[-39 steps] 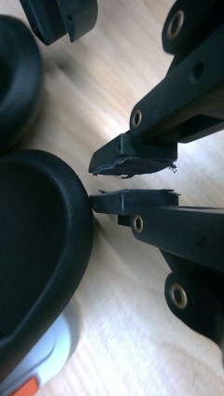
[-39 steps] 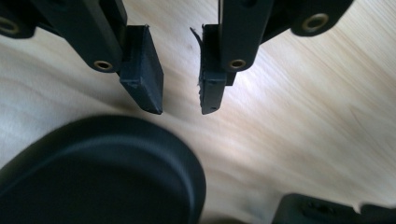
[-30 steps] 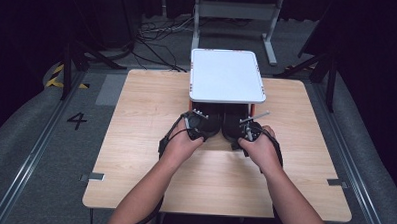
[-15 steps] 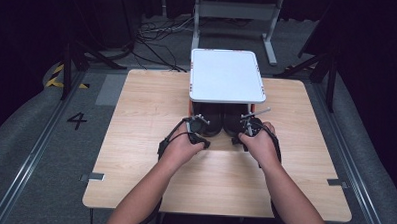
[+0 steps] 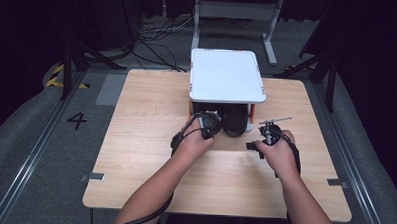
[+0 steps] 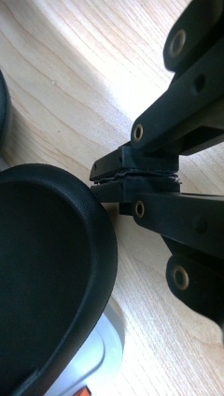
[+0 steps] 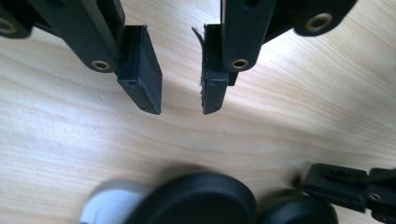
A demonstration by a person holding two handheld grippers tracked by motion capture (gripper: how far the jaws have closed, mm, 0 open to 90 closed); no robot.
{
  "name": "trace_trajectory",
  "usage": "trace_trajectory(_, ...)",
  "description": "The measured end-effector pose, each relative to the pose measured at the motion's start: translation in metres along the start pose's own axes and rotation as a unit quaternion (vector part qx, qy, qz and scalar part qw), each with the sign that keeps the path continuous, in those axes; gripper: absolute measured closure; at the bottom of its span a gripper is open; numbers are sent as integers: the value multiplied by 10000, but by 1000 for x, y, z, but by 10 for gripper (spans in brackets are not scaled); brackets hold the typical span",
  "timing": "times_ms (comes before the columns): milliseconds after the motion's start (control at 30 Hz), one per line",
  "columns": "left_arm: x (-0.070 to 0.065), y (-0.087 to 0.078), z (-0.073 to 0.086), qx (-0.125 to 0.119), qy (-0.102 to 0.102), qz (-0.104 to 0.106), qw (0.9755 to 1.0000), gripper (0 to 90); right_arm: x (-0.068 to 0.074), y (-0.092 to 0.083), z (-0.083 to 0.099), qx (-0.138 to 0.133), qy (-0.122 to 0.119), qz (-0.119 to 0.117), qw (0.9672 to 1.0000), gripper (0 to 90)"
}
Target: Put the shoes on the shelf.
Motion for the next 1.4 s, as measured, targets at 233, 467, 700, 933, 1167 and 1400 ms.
trace_trajectory(233, -12, -20, 8, -665, -81, 714, 9952, 605, -8, -5, 8, -88, -68, -51, 9999, 678)
trace_trajectory(467, -14, -48, 24, -998, 81, 632, 9930, 465, -21, -17, 2, -467, -92, -78, 9988, 560)
trace_trajectory(700, -11, -85, 46, -1342, 192, 425, 9899, 389, -32, -38, -9, -1195, -535, -252, 9911, 437)
trace_trajectory(933, 20, -106, 85, -1165, 18, -198, 9930, 348, -62, -43, -13, -1435, -558, -207, 9879, 400)
trace_trajectory(1167, 39, -123, 117, -1204, -290, -281, 9919, 318, -89, -47, -13, -1588, -620, -305, 9849, 400)
trace_trajectory(1400, 67, -137, 148, -969, -601, -465, 9924, 282, -122, -43, -14, -1600, -705, 52, 9846, 390)
Point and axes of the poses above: each handheld gripper's, and its own axes: y roughly forward along the jaws, z roughly out of its underside, x roughly to its left, the point moved 8 cm from there along y, roughly forward along the jaws, and after that the axes turned 14 degrees about z, right-handed, at the moved point
